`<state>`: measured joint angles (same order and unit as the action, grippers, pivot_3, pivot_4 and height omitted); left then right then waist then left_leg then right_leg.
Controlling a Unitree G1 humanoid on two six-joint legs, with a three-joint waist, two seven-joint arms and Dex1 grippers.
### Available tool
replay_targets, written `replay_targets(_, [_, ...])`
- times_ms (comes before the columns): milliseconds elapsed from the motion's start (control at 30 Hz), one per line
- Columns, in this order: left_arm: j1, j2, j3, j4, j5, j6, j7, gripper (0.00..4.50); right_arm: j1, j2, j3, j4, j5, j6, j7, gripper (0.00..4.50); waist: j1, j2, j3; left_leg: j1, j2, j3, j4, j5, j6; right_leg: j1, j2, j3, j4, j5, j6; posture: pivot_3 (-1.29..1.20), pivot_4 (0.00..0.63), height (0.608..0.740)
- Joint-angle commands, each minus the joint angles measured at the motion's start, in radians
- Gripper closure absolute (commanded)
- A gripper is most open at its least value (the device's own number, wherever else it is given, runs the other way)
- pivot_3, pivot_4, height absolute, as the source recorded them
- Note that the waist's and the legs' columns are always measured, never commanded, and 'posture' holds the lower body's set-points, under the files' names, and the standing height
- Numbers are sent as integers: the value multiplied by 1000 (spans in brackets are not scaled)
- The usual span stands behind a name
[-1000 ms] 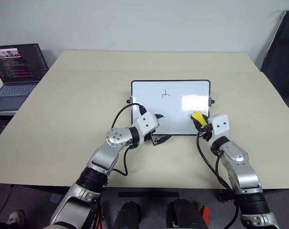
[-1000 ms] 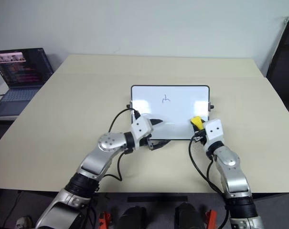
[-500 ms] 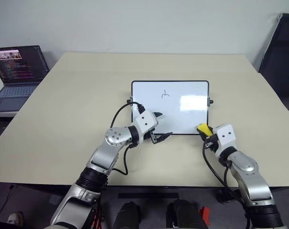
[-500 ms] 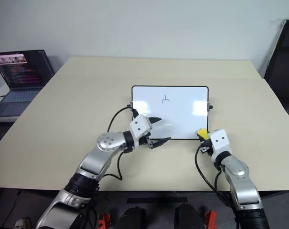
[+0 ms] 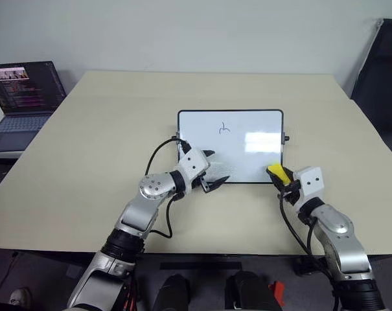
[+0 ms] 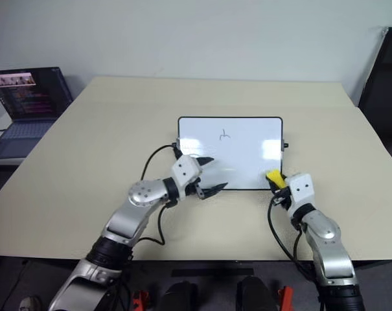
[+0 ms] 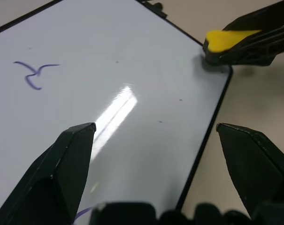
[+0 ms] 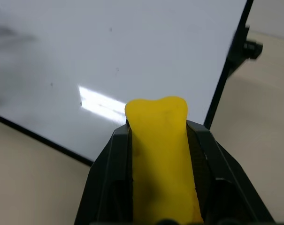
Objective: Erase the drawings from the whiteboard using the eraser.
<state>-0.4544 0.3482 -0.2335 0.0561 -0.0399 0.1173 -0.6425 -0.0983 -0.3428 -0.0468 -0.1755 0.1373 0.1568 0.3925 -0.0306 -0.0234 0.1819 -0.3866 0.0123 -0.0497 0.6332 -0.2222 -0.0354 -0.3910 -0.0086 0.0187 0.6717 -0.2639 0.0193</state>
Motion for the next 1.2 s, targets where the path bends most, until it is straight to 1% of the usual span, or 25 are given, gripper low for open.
replay_targets(33, [-1,9,64,-59,43,-48,91,0,-68,11,-8,-22,5,-67,-2,3325,0,0,0,0,0,0,-1,0,0,0,0,0,-1,0,0,0,150,740])
replay_targets(167, [9,27,98,-49,76,-51,148,0,-151,34,12,30,-10,-96,-13,3325,0,0,0,0,1,0,-4,0,0,0,1,0,-3,0,0,0,150,740])
replay_targets(300, [5,26,112,-36,87,-47,171,0,-304,90,68,150,-37,-138,-15,3325,-1,0,0,-1,1,-1,-5,0,0,0,0,-1,-7,1,0,0,150,740])
replay_targets(367, [3,25,111,-31,86,-50,167,0,-372,117,92,216,-56,-157,-16,3325,0,0,0,-2,0,0,-5,0,0,0,0,-1,-7,1,1,0,150,740])
replay_targets(600, [-5,27,111,-22,84,-50,160,0,-534,196,169,438,-112,-217,-16,3325,3,1,0,-5,0,-2,-5,0,0,-1,-1,-2,-9,1,1,0,150,740])
replay_targets(767, [9,30,118,-35,81,-38,160,0,-590,192,182,546,-147,-212,-26,3325,4,1,0,-9,1,-2,-4,0,0,-6,-1,-2,-7,3,-2,0,150,740])
replay_targets(933, [9,24,117,-40,82,-30,163,0,-635,182,167,636,-171,-204,-48,3325,2,1,0,-12,0,0,-5,0,0,-11,-2,-1,-6,4,-4,0,150,740])
replay_targets(1133, [1,19,116,-36,81,-25,162,0,-685,155,156,727,-197,-205,-76,3325,4,0,0,-12,0,0,-3,1,0,-13,-2,-1,2,4,-4,0,150,740])
replay_targets(1200, [0,18,115,-35,81,-25,161,0,-685,152,156,732,-199,-213,-72,3325,5,0,0,-11,0,-1,-2,1,1,-13,-2,-1,3,2,-1,0,150,740])
